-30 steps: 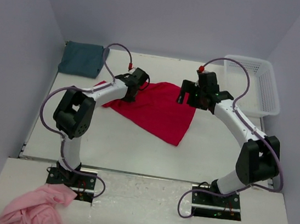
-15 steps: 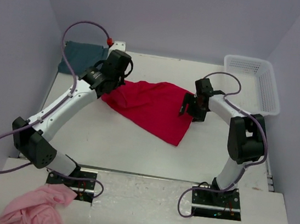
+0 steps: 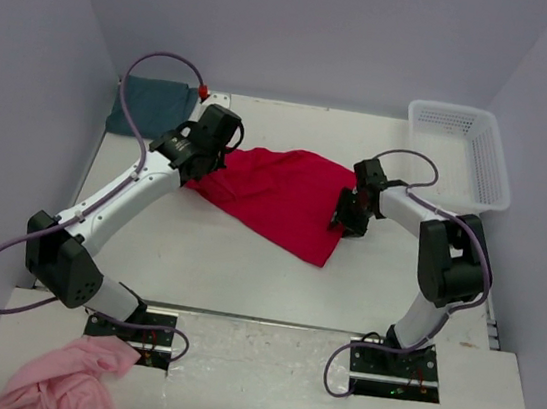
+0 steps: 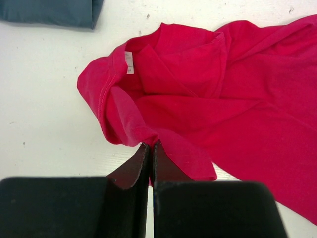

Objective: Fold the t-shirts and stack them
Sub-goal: Flatten out the tshirt

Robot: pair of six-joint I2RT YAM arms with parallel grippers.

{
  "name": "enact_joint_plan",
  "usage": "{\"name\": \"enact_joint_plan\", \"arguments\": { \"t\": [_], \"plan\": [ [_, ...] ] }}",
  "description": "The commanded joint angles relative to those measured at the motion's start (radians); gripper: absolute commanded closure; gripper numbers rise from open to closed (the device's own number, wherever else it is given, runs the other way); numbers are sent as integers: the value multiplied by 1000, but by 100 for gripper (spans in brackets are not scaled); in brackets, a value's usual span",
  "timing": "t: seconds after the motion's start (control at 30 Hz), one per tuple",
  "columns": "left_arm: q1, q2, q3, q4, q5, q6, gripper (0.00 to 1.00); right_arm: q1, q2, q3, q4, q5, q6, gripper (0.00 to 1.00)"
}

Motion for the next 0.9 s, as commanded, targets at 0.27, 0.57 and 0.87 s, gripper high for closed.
{"name": "enact_joint_plan", "arguments": {
  "t": [0.27,0.57,0.87],
  "plan": [
    [-4,15,-44,53,24,11,100,9,-116,-21,0,111,33,50],
    [-2,-3,-58,50,24,16,100,9,-67,-3,7,100,22,51],
    [-2,-12,-57,48,25,19,100,9,-33,-9,35,70,28,58]
  ]
}}
